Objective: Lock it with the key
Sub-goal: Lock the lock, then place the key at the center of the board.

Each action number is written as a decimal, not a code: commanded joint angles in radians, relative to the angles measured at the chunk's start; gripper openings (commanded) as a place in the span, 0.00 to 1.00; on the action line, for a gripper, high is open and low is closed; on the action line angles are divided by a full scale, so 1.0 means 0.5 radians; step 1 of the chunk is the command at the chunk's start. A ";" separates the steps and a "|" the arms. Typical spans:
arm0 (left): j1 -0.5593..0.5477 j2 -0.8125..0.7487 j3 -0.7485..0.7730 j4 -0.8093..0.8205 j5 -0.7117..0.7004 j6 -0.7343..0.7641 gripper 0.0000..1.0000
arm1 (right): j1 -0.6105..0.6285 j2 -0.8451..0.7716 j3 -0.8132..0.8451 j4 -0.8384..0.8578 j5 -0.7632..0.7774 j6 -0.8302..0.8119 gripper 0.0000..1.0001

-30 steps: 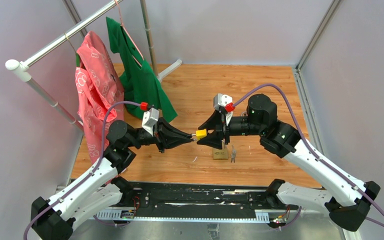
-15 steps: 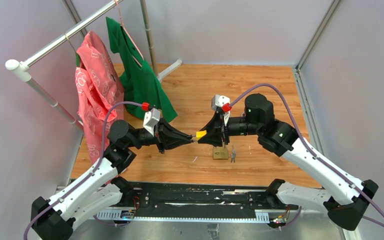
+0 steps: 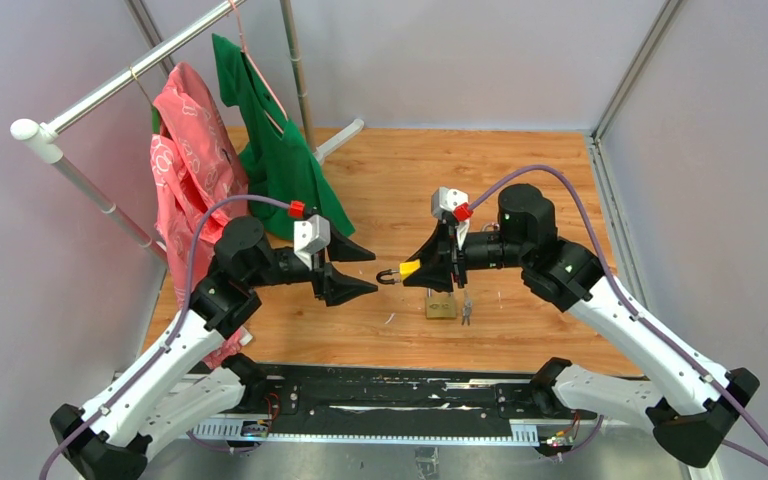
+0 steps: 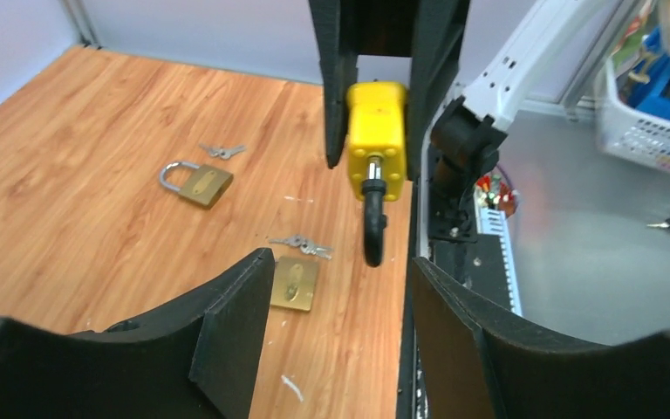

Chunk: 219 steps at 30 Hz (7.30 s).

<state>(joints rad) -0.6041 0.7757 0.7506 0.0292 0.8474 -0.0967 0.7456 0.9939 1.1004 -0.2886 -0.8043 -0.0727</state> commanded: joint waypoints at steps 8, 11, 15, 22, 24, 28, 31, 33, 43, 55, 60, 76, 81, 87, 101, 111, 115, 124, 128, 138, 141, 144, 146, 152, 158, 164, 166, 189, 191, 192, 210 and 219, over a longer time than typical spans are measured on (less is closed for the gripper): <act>-0.010 0.124 0.114 -0.211 -0.017 0.014 0.55 | -0.012 0.016 0.001 0.131 -0.112 -0.013 0.00; -0.013 0.130 0.104 -0.079 0.051 -0.075 0.53 | -0.010 0.039 -0.001 0.128 -0.112 -0.013 0.00; -0.054 0.130 0.114 -0.068 0.119 -0.092 0.53 | -0.012 0.040 -0.007 0.130 -0.092 -0.021 0.00; -0.090 0.146 0.104 -0.004 0.112 -0.130 0.44 | -0.010 0.052 -0.007 0.160 -0.090 -0.004 0.00; -0.105 0.159 0.088 0.031 0.097 -0.162 0.27 | -0.009 0.058 -0.006 0.175 -0.100 0.004 0.00; -0.126 0.150 0.051 0.178 0.087 -0.253 0.00 | -0.008 0.062 -0.018 0.173 -0.100 0.000 0.00; -0.126 0.124 0.028 0.262 0.061 -0.283 0.00 | -0.013 0.037 -0.033 0.169 -0.100 -0.002 0.02; -0.126 0.101 0.022 0.290 0.060 -0.278 0.00 | -0.046 0.010 -0.050 0.139 -0.159 -0.023 0.40; -0.126 0.074 0.008 0.308 0.077 -0.240 0.00 | -0.172 -0.077 -0.201 0.212 -0.248 0.070 0.74; -0.127 0.093 0.005 0.307 0.077 -0.234 0.00 | -0.141 -0.053 -0.158 0.363 -0.310 0.216 0.57; -0.126 0.093 0.010 0.304 0.086 -0.219 0.00 | -0.125 -0.028 -0.176 0.359 -0.296 0.239 0.11; -0.237 0.163 -0.062 0.814 -0.021 -0.537 0.00 | -0.004 0.049 -0.529 1.268 -0.131 0.482 0.00; -0.237 0.170 -0.097 1.065 -0.120 -0.543 0.00 | 0.006 0.108 -0.751 1.606 0.049 0.651 0.00; -0.271 0.256 -0.220 1.069 -0.103 -0.544 0.00 | 0.085 0.221 -0.740 1.830 0.193 0.756 0.00; -0.459 0.363 -0.248 1.013 -0.116 -0.534 0.00 | 0.138 0.253 -0.521 1.718 0.183 0.700 0.00; -0.112 0.123 -0.190 0.625 -0.061 -0.286 0.00 | -0.131 -0.169 -0.214 0.175 -0.164 -0.036 0.78; -0.100 0.088 -0.203 0.568 -0.056 -0.254 0.00 | -0.142 -0.244 -0.038 -0.237 -0.291 -0.220 0.79; -0.099 0.078 -0.187 0.567 -0.050 -0.262 0.00 | -0.135 -0.135 -0.008 -0.434 -0.045 -0.211 0.34; -0.100 0.069 -0.191 0.568 -0.040 -0.273 0.00 | -0.138 -0.096 -0.024 -0.334 -0.048 -0.204 0.42; -0.100 0.063 -0.188 0.565 -0.023 -0.294 0.00 | -0.136 0.010 -0.035 -0.346 0.034 -0.300 0.35; -0.099 0.065 -0.185 0.565 -0.016 -0.297 0.00 | -0.135 0.029 -0.028 -0.345 0.024 -0.308 0.35; -0.100 0.068 -0.179 0.566 -0.011 -0.301 0.00 | -0.137 0.058 -0.031 -0.323 -0.014 -0.312 0.32; -0.100 0.066 -0.172 0.565 -0.018 -0.303 0.00 | -0.138 0.079 -0.035 -0.320 -0.034 -0.312 0.30; -0.101 0.060 -0.154 0.567 -0.020 -0.324 0.00 | -0.139 0.073 -0.054 -0.403 -0.037 -0.415 0.00; 0.086 0.037 -0.099 -0.024 -0.007 0.168 0.00 | -0.422 -0.126 -0.166 -0.624 0.288 -0.542 0.00; 0.390 0.034 -0.001 -0.831 -0.100 1.039 0.00 | -0.830 -0.349 -0.357 -0.634 0.393 -0.447 0.00; 0.392 0.016 -0.004 -0.887 -0.091 1.101 0.00 | -0.835 -0.294 -0.424 -0.478 0.437 -0.259 0.00; 0.392 -0.102 -0.182 -0.562 -0.072 0.656 0.00 | -0.252 1.305 -0.995 1.788 0.699 1.949 0.00; 0.392 -0.103 -0.181 -0.564 -0.075 0.654 0.00 | -0.257 1.374 -0.949 1.795 0.729 1.931 0.00; 0.392 -0.105 -0.180 -0.567 -0.075 0.658 0.00 | -0.261 1.411 -0.920 1.772 0.772 1.909 0.00; 0.392 -0.100 -0.160 -0.582 -0.082 0.673 0.00 | -0.405 1.611 -0.663 1.332 1.029 1.675 0.42; 0.392 -0.119 -0.103 -0.799 -0.032 0.983 0.00 | -0.421 1.016 -0.432 0.812 0.959 0.909 0.69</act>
<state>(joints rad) -0.4126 0.7338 0.6601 -0.3237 0.8021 0.2802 0.5350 1.6577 0.8028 0.2760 -0.3046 0.6594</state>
